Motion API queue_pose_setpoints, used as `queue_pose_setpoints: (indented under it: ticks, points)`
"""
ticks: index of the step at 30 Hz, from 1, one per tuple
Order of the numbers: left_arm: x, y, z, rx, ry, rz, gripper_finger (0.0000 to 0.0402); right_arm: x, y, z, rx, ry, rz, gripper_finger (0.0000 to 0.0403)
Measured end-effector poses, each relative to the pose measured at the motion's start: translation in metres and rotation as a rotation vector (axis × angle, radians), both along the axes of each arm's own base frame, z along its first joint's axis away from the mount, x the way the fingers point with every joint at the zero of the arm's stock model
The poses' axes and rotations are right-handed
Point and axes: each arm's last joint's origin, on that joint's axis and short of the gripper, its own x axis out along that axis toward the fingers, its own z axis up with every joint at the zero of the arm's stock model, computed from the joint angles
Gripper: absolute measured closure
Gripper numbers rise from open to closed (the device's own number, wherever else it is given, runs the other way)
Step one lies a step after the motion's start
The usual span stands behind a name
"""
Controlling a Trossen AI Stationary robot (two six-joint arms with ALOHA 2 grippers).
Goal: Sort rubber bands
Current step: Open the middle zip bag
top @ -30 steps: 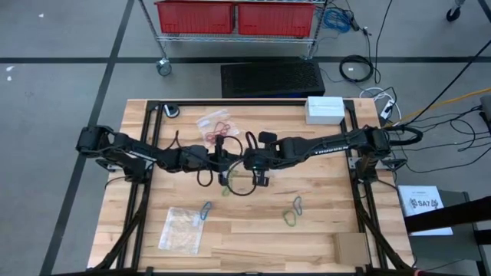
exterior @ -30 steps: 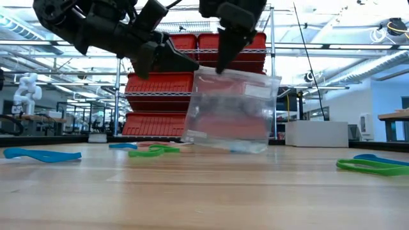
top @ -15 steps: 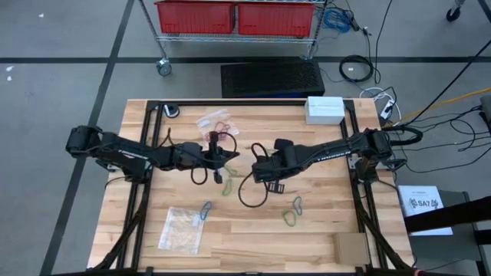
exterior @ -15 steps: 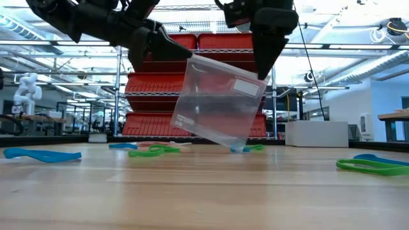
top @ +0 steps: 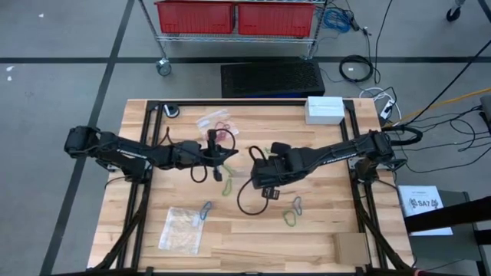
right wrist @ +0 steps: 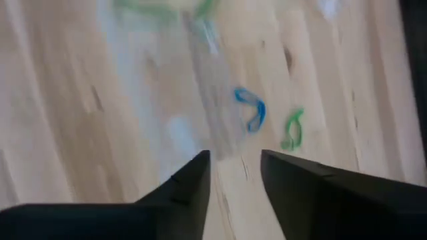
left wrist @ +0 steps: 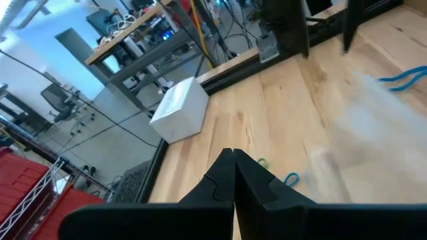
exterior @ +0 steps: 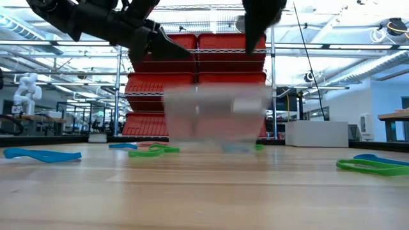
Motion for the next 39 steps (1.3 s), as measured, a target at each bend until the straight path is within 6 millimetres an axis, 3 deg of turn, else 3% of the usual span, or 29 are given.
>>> queue_pose_setpoints:
  ticks: [3,7,11,17,27,34,39]
  points:
    - [-0.001,0.000,-0.003,-0.003,0.030,-0.003,0.0402,0.002,0.002,0.009,-0.009,-0.036,0.029,0.0262]
    - [-0.003,0.000,-0.014,-0.025,0.138,-0.002,0.0402,0.004,0.002,0.007,0.009,-0.046,0.046,0.0274]
    - [-0.005,0.001,-0.017,-0.033,0.167,0.035,0.0402,0.012,0.009,-0.018,0.059,-0.087,0.101,0.0281]
    - [-0.005,0.001,-0.014,-0.079,0.141,0.051,0.0402,0.014,0.022,-0.071,0.093,-0.161,0.178,0.0249]
    - [-0.013,-0.006,-0.022,-0.282,0.020,-0.132,0.0402,0.027,0.058,-0.130,0.082,-0.162,0.186,0.0255]
    - [-0.020,-0.019,-0.015,-0.346,-0.096,-0.236,0.0402,0.042,0.081,-0.148,-0.015,-0.109,0.154,0.0257]
    - [-0.026,-0.029,-0.010,-0.373,-0.102,-0.282,0.0402,0.055,0.086,-0.158,-0.071,-0.053,0.129,0.0262]
